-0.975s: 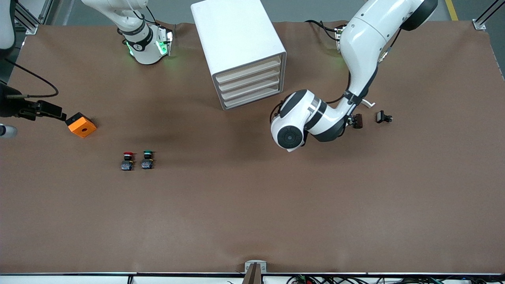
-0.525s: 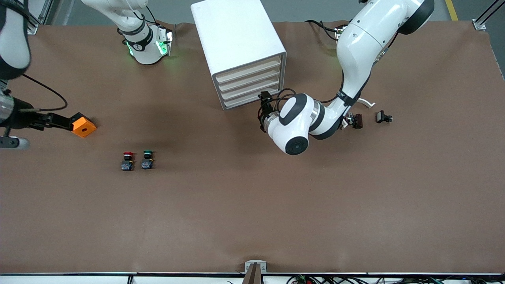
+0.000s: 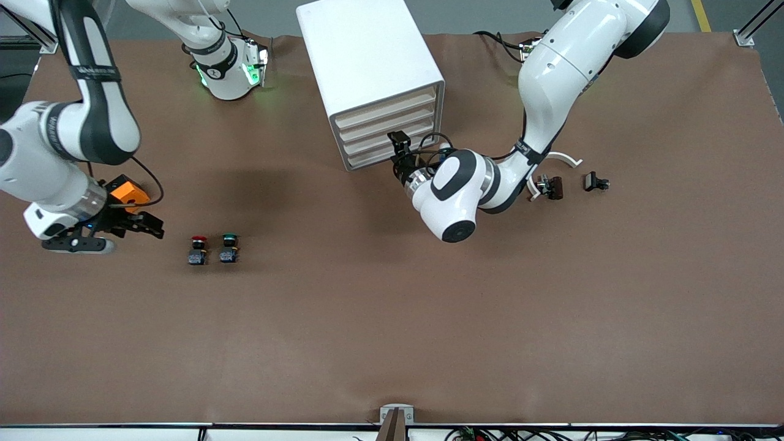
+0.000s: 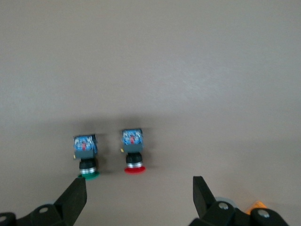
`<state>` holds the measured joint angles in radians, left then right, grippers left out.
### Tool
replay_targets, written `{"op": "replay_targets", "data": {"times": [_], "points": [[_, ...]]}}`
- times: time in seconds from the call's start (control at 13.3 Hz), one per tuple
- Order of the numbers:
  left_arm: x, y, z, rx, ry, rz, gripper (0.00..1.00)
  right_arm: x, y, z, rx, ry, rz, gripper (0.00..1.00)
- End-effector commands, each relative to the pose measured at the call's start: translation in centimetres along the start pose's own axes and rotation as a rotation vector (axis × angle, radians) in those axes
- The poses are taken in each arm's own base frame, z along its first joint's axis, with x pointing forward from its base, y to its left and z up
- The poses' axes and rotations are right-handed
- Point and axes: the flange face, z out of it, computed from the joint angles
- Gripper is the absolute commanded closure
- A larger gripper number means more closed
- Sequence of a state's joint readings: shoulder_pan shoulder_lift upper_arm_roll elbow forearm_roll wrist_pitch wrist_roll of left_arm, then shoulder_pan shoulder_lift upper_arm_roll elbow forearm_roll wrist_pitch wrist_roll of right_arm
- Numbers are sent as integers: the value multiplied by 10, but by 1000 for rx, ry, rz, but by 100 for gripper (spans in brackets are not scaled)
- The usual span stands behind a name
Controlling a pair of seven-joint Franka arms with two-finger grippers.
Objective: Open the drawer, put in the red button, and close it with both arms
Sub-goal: 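Grasp the red button with the right gripper while the left gripper grips the drawer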
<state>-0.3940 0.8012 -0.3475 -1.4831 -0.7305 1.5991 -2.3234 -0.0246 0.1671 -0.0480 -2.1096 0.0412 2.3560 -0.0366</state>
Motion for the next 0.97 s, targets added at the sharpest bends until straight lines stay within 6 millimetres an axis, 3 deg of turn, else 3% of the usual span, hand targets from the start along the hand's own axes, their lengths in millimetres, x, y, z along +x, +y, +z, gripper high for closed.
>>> {"op": "replay_targets", "data": {"times": [0.0, 0.15, 0.3, 0.6, 0.75, 0.9], "points": [[-4, 1, 15, 66, 20, -15, 42, -3, -15, 30, 7, 9, 25, 0], [-7, 3, 29, 84, 35, -15, 42, -11, -18, 51, -2, 41, 9, 0], [-9, 2, 33, 100, 27, -13, 43, -6, -21, 75, -10, 48, -10, 0], [-11, 3, 40, 109, 32, -20, 79, -4, -21, 115, -19, 59, -15, 0], [-9, 8, 40, 110, 29, -27, 100, -5, -22, 120, -20, 51, -16, 0], [-6, 14, 42, 111, 33, -37, 100, -8, -21, 133, -22, 40, -12, 0]]}}
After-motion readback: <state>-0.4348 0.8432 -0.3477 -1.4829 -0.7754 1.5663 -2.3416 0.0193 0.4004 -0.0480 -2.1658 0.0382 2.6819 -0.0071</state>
